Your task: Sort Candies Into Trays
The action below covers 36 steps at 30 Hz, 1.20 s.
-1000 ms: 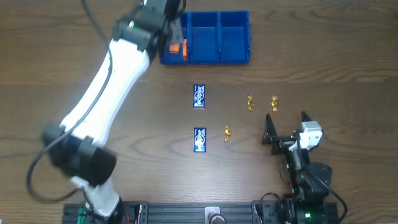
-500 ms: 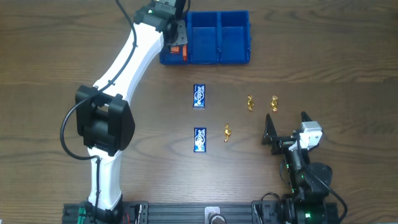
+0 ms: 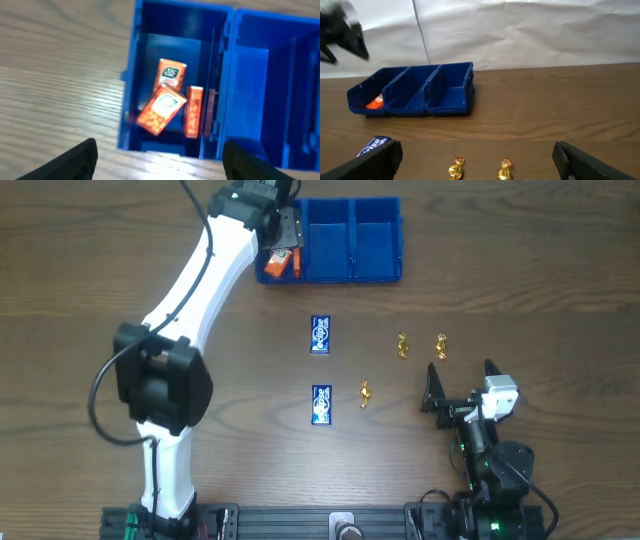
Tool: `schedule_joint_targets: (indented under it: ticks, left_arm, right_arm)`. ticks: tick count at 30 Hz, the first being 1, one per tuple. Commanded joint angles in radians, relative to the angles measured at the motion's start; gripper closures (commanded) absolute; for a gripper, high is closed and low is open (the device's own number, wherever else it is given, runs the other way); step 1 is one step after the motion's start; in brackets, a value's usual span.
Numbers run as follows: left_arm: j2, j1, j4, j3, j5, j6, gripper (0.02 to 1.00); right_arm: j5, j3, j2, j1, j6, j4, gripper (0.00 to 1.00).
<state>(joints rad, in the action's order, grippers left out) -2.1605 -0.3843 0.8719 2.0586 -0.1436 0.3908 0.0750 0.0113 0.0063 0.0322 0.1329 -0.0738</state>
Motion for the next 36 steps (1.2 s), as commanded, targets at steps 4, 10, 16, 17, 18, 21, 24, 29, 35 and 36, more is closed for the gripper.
schedule_joint_targets:
  ticks: [4,10,16,17,18,21,24,29,35,36]
  left_arm:
    - [0.602,-0.053,-0.058,-0.111,-0.153,-0.153,0.066]
    - [1.043,-0.019,-0.179,-0.386,-0.103,-0.306,0.06]
    - [1.497,0.184,-0.28,-0.833,0.08,-0.31,0.042]
    - [1.556,0.204,-0.301,-0.897,0.102,-0.316,0.042]
    - [1.615,0.219,-0.324,-0.961,0.126,-0.322,0.042]
    - [1.786,0.237,-0.397,-1.16,0.161,-0.325,0.036]
    - [1.927,0.247,-0.486,-1.339,0.164,-0.324,0.018]
    - [2.133,0.289,-0.683,-1.658,0.213,-0.324,0.02]
    - [2.157,0.301,-0.824,-1.836,0.261,-0.317,0.02]
    - [2.157,0.301,-0.85,-1.856,0.267,-0.317,0.02]
  right_arm:
    - [0.002,-0.003,-0.003,0.005,0.0,-0.002,0.003]
    - [0.002,-0.004,-0.003,0.005,0.0,-0.002,0.003]
    - [0.002,-0.003,-0.003,0.005,0.0,-0.002,0.003]
    - [0.002,-0.004,-0.003,0.005,0.0,-0.002,0.003]
    - [0.002,-0.003,-0.003,0.005,0.0,-0.002,0.003]
    - [0.002,-0.003,-0.003,0.005,0.0,-0.002,0.003]
    - [0.002,-0.003,-0.003,0.005,0.0,-0.002,0.003]
    - [0.002,-0.003,-0.003,0.005,0.0,-0.002,0.003]
    - [0.002,-0.003,-0.003,0.005,0.0,-0.002,0.003]
    - [0.002,-0.003,-0.003,0.005,0.0,-0.002,0.003]
